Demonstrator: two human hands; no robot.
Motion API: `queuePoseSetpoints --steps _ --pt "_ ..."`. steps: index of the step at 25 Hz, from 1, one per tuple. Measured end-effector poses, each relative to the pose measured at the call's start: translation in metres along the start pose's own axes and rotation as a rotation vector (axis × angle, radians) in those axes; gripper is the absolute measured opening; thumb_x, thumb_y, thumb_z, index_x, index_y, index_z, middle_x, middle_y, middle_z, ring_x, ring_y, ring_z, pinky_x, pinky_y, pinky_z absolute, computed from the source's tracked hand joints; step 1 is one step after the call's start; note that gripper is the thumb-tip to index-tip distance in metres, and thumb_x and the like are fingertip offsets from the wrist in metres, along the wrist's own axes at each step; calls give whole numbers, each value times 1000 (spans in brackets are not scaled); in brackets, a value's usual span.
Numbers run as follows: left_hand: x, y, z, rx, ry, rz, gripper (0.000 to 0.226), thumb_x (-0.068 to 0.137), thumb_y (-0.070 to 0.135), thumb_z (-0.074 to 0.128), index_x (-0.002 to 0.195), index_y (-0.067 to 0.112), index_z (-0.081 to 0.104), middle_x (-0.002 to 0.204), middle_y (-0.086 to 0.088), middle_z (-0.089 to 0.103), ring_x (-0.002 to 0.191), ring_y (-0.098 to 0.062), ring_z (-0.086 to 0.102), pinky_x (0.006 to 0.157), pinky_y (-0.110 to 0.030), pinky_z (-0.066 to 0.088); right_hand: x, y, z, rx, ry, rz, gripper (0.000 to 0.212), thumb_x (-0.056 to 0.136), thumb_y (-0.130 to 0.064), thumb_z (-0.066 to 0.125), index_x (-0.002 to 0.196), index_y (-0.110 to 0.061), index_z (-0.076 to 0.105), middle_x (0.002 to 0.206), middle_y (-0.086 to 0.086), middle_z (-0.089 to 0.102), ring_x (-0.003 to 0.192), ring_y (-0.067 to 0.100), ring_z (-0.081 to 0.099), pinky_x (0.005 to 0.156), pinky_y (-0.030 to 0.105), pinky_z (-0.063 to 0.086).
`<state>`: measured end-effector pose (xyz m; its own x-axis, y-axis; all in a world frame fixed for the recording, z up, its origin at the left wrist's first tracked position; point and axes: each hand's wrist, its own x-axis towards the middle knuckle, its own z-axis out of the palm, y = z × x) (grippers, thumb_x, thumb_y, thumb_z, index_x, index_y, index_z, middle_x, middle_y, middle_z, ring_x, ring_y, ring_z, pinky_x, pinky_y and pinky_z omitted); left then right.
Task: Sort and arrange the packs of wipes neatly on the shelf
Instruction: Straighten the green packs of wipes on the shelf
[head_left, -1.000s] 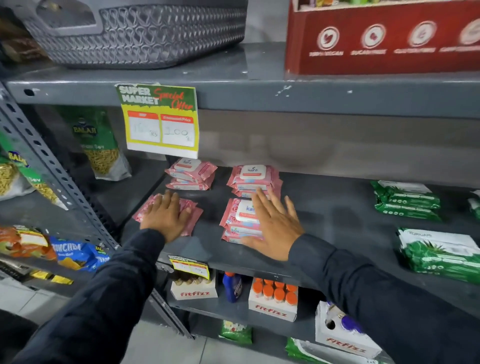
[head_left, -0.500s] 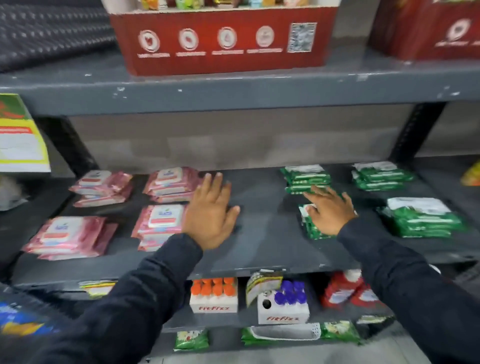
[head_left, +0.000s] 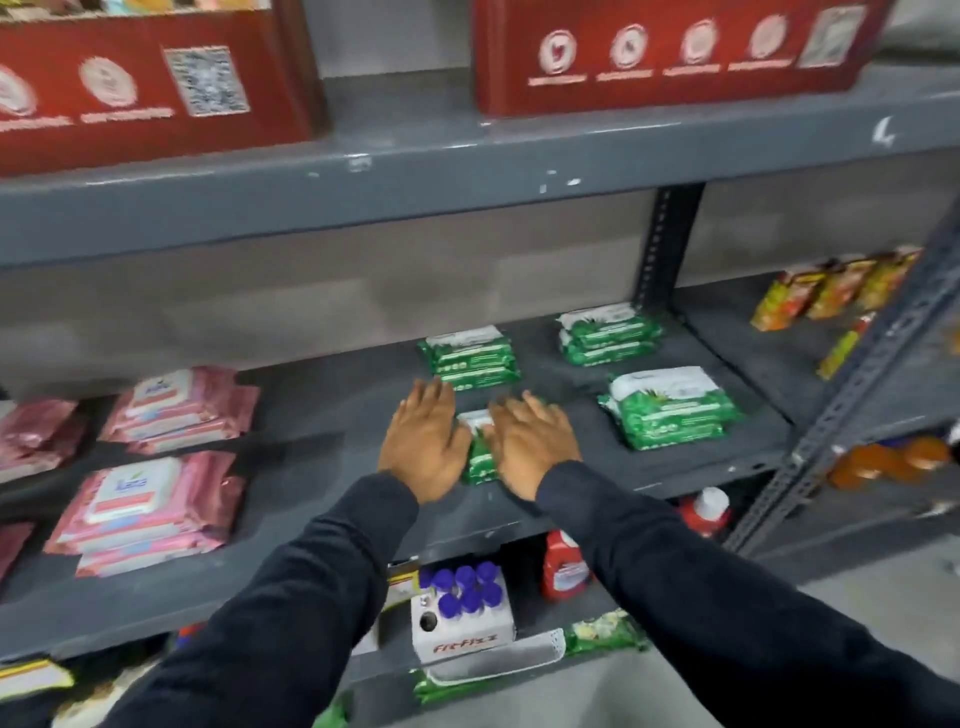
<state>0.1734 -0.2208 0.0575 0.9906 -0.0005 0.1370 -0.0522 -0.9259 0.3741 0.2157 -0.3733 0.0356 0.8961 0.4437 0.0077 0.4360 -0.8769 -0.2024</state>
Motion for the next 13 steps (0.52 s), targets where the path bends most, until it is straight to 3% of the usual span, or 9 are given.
queuePoseSetpoints --steps 2,5,8,10,13 --pt "8 16 0 1 13 -11 72 83 37 23 146 3 19 157 -18 15 145 -32 5 116 -45 8 -1 17 -12 139 11 -18 55 100 -42 20 149 -17 22 160 2 19 147 25 13 116 51 10" --pt "7 32 3 -37 80 -13 70 84 35 24 146 4 21 157 -17 17 145 -31 5 117 -46 9 3 85 -42 66 248 119 51 98 -34 27 146 -14 28 159 4 23 145 28 20 113 56 15" --pt "-19 15 6 -39 177 -50 72 82 37 24 146 4 25 155 -16 22 145 -31 8 116 -48 10 0 169 -64 -43 163 324 52 98 -36 23 146 -17 31 159 0 22 147 24 12 115 53 9" --pt "-46 -10 9 -2 183 -143 79 77 43 20 144 1 29 154 -19 25 144 -35 11 115 -50 13 -7 194 -56 -62 60 299 51 99 -36 23 147 -18 31 158 0 25 146 23 16 116 47 13" --pt "-81 -35 21 84 135 -237 79 77 45 22 140 -2 37 150 -23 32 141 -40 18 113 -56 18 -13 206 -36 -93 130 187 51 100 -38 21 146 -20 36 154 -1 36 143 23 27 115 40 24"
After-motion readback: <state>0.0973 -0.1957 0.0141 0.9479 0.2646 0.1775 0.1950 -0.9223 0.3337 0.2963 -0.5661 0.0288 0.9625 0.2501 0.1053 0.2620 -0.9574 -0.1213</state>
